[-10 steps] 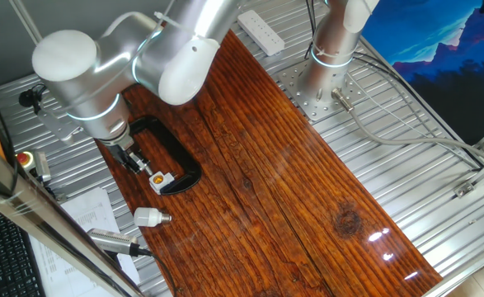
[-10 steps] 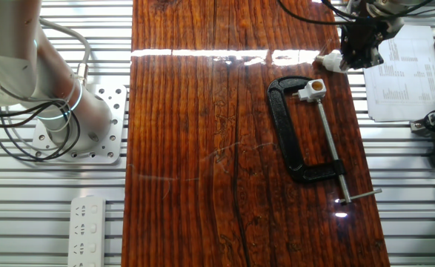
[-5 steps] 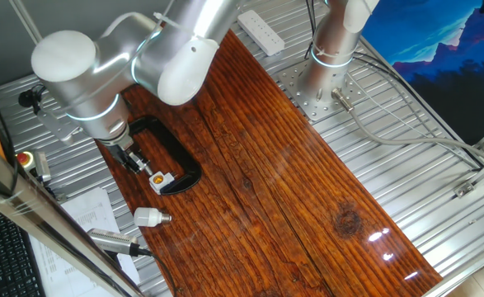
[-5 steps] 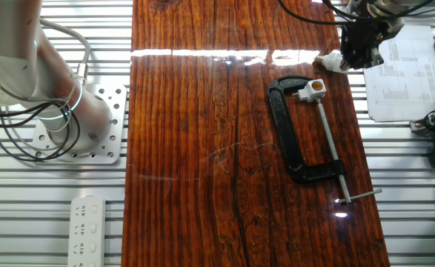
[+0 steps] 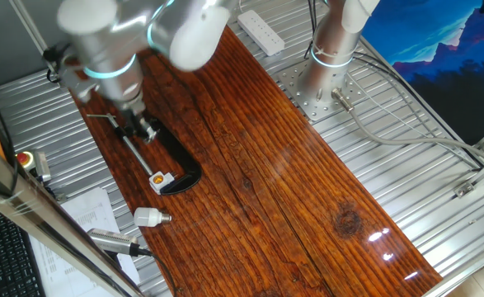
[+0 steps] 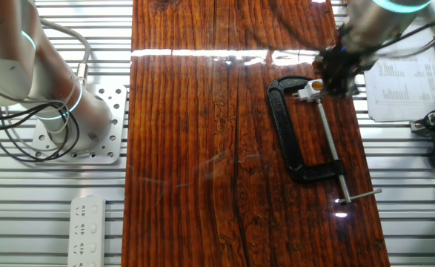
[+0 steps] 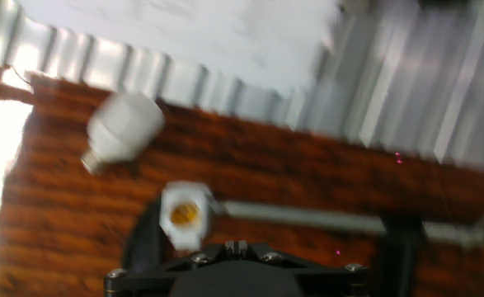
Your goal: Take out the light bulb by rotating it
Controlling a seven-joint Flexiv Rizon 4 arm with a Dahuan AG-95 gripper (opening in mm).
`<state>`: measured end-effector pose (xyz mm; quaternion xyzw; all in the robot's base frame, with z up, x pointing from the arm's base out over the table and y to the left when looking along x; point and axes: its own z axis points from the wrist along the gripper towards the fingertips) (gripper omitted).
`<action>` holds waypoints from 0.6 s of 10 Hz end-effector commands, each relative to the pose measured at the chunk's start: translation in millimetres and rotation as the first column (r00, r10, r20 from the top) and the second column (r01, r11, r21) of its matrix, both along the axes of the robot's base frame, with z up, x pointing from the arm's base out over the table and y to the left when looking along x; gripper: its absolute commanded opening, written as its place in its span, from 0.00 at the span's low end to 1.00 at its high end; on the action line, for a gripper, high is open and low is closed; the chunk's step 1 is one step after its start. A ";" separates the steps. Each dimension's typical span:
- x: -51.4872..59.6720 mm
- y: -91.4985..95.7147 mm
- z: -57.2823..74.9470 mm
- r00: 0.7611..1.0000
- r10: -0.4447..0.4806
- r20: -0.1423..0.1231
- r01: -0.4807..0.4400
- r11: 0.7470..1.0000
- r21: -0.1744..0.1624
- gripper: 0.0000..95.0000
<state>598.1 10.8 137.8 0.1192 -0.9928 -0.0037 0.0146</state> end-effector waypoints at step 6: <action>5.2 0.9 -2.6 1.000 -0.009 -0.003 0.009 1.000 -0.020 0.00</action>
